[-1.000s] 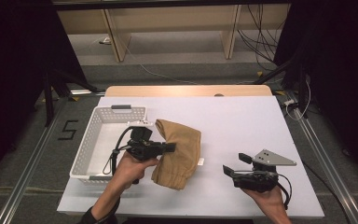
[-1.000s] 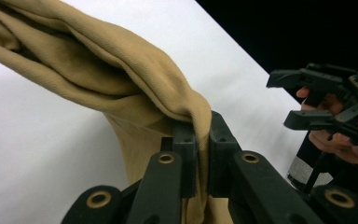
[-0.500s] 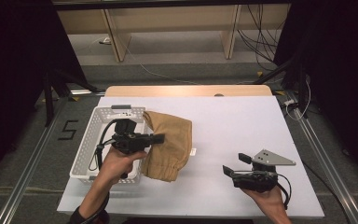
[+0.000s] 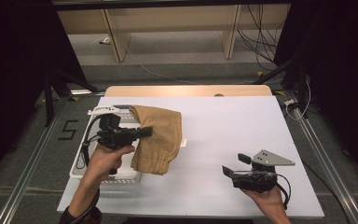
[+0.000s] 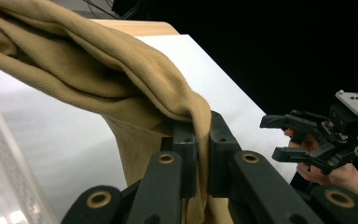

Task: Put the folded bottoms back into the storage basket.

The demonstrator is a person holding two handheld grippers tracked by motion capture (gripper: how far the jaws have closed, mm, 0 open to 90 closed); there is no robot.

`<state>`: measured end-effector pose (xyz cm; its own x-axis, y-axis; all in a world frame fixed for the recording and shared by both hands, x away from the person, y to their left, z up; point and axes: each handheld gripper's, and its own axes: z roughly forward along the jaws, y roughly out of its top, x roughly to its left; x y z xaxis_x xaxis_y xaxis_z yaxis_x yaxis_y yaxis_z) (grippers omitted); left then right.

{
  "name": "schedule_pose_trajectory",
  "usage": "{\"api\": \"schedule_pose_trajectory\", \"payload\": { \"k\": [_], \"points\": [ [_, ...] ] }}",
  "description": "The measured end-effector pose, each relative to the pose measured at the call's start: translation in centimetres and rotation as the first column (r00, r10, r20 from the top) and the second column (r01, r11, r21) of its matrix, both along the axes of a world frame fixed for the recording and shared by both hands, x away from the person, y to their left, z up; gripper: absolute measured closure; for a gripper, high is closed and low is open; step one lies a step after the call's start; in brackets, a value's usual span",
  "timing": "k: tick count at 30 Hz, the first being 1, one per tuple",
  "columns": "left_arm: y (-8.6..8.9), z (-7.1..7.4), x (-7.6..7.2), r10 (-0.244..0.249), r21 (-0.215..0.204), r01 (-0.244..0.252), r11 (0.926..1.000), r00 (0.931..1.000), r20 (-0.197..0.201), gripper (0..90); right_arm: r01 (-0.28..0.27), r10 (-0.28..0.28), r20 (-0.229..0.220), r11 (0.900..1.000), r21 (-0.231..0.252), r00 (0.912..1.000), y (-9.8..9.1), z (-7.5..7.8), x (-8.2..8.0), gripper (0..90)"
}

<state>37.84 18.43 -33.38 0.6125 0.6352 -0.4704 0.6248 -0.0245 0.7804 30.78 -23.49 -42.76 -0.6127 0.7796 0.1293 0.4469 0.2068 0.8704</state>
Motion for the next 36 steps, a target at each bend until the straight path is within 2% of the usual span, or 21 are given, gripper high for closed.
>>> {"api": "schedule_pose_trajectory", "payload": {
  "k": [8,15,28,36],
  "points": [
    [2.6,1.0,-0.1,0.058,-0.043,-0.057,0.9975,0.9981,0.023,84.6,-0.001,0.001,-0.001,1.0,0.0,1.0,0.0,0.0,0.0,24.3],
    [4.4,1.7,-0.2,0.088,-0.075,-0.085,0.9936,0.9954,0.037,84.6,-0.003,0.003,0.0,1.0,0.0,1.0,0.1,-0.1,0.0,24.3],
    [7.4,2.1,-0.4,0.14,-0.1,-0.135,0.9858,0.9892,0.044,84.6,-0.003,0.003,-0.001,1.0,-0.003,1.0,0.1,-0.1,0.1,24.3],
    [9.1,1.8,-0.2,0.167,-0.103,-0.163,0.9813,0.9856,0.028,84.6,-0.002,0.002,-0.004,1.0,-0.001,1.0,0.1,-0.1,0.1,24.3]
  ]
}}
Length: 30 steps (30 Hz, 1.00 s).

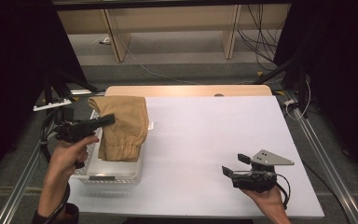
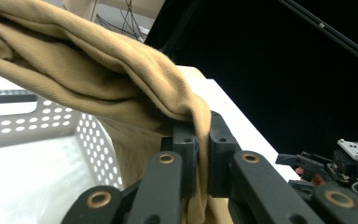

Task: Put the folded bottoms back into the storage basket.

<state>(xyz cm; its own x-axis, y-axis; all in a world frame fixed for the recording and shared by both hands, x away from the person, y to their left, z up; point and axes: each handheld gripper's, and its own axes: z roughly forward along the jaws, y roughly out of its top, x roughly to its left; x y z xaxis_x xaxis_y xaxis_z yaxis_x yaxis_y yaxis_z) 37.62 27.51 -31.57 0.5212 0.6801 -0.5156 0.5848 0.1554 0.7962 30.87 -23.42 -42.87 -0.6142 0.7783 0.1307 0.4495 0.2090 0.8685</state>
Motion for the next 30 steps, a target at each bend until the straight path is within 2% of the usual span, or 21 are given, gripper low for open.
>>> {"api": "schedule_pose_trajectory", "payload": {
  "k": [6,19,24,30],
  "points": [
    [0.8,-0.4,0.2,0.006,0.008,-0.006,1.0,0.9999,-0.011,84.6,-0.001,0.001,0.0,1.0,0.0,1.0,0.0,0.0,0.0,24.3],
    [1.6,-2.4,1.5,-0.006,0.036,0.009,0.9993,0.9967,-0.081,84.6,-0.003,0.003,0.001,1.0,0.0,1.0,0.0,0.0,0.0,24.5],
    [2.0,-3.4,2.0,0.005,0.054,0.001,0.9985,0.9935,-0.114,84.6,-0.003,0.003,0.0,1.0,-0.002,1.0,0.0,0.0,0.0,24.5],
    [2.5,-4.7,2.7,-0.007,0.068,0.017,0.9976,0.9879,-0.155,84.6,-0.004,0.004,-0.002,1.0,-0.005,1.0,0.1,0.0,0.0,24.5]
  ]
}}
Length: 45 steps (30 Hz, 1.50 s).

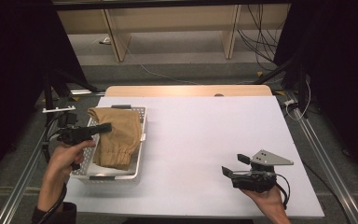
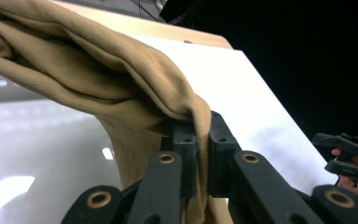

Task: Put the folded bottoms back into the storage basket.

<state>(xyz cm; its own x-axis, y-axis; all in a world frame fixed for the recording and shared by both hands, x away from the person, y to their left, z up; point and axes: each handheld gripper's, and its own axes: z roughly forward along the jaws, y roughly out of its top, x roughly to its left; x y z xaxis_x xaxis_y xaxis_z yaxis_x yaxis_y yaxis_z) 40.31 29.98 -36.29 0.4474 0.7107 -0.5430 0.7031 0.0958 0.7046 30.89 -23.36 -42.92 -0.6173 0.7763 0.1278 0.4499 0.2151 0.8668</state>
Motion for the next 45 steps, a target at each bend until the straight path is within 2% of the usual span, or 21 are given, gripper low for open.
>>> {"api": "schedule_pose_trajectory", "payload": {
  "k": [10,17,26,30,34,39,41,45],
  "points": [
    [0.3,-1.7,0.7,0.013,0.03,-0.011,0.9995,0.9985,-0.052,84.6,-0.003,0.003,0.0,1.0,-0.003,1.0,0.1,0.0,0.0,24.5],
    [-0.5,-2.8,1.3,-0.012,0.049,0.016,0.9987,0.9963,-0.085,84.6,-0.006,0.006,0.0,1.0,-0.005,1.0,0.1,0.0,0.0,24.5],
    [-1.5,-3.2,1.5,-0.019,0.073,0.026,0.997,0.9961,-0.086,84.2,-0.008,0.008,0.0,1.0,-0.005,1.0,0.1,0.0,0.0,24.5],
    [-2.4,-3.4,1.6,-0.026,0.105,0.035,0.9939,0.9961,-0.084,83.7,-0.01,0.01,-0.002,0.9999,-0.006,0.9999,0.2,-0.1,0.0,24.5],
    [-2.9,-3.8,1.8,-0.021,0.109,0.031,0.9936,0.9958,-0.089,82.9,-0.012,0.012,-0.003,0.9999,-0.009,0.9999,0.2,-0.1,0.0,24.5],
    [-2.9,-4.2,2.0,0.003,0.127,0.007,0.9918,0.9964,-0.085,81.6,-0.014,0.014,-0.005,0.9999,-0.008,0.9999,0.2,-0.1,0.0,24.5],
    [-2.8,-4.2,2.0,0.009,0.122,0.002,0.9925,0.996,-0.089,80.6,-0.015,0.015,-0.003,0.9998,-0.009,0.9999,0.2,-0.1,0.0,24.6],
    [-2.5,-4.1,2.0,0.022,0.127,-0.01,0.9918,0.9952,-0.096,73.9,-0.016,0.016,-0.001,0.9998,-0.006,0.9999,0.3,-0.1,0.0,24.6]
  ]
}}
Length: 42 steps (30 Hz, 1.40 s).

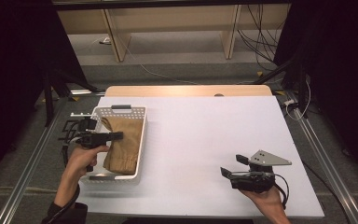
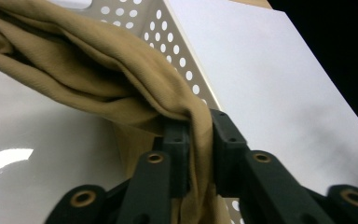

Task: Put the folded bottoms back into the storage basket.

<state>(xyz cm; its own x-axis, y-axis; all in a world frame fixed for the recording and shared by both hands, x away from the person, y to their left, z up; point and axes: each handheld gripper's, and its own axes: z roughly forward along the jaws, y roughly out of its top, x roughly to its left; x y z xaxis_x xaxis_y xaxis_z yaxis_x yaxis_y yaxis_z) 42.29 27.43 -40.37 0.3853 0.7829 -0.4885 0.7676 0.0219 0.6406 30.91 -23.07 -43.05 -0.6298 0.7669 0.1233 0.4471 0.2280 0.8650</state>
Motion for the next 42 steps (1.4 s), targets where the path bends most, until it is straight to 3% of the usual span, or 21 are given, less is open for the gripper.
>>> {"api": "schedule_pose_trajectory", "payload": {
  "k": [4,9,12,13,20,28,42],
  "points": [
    [-0.1,0.7,-0.2,-0.001,0.021,0.001,0.9998,0.9999,-0.017,62.9,-0.003,0.003,-0.002,1.0,-0.002,1.0,0.0,0.0,0.0,24.6],
    [-0.6,1.5,-0.5,0.016,0.078,-0.015,0.9969,0.9998,-0.011,51.9,-0.005,0.005,-0.002,1.0,-0.002,1.0,0.0,0.0,0.0,24.7],
    [-0.9,1.8,-0.7,0.044,0.174,-0.042,0.9839,0.999,-0.009,44.5,-0.007,0.007,-0.004,1.0,-0.005,1.0,0.0,0.0,-0.1,24.7],
    [-0.9,1.9,-0.7,0.051,0.189,-0.048,0.9809,0.9987,-0.01,42.7,-0.008,0.008,-0.004,0.9999,-0.007,1.0,0.1,0.0,-0.1,24.7],
    [-0.3,2.5,-0.9,0.082,0.186,-0.08,0.9793,0.9966,-0.005,35.4,-0.015,0.014,-0.007,0.9998,-0.016,0.9999,0.2,0.0,-0.1,24.7],
    [0.0,3.6,-1.4,0.118,0.182,-0.123,0.9756,0.9922,0.041,30.3,-0.016,0.016,-0.008,0.9998,-0.014,0.9998,0.2,0.0,-0.1,24.7],
    [-1.5,3.7,-1.6,0.064,0.153,-0.074,0.9855,0.9958,0.066,23.2,-0.016,0.016,-0.004,0.9998,-0.011,0.9999,0.1,0.0,-0.1,24.7]
  ]
}}
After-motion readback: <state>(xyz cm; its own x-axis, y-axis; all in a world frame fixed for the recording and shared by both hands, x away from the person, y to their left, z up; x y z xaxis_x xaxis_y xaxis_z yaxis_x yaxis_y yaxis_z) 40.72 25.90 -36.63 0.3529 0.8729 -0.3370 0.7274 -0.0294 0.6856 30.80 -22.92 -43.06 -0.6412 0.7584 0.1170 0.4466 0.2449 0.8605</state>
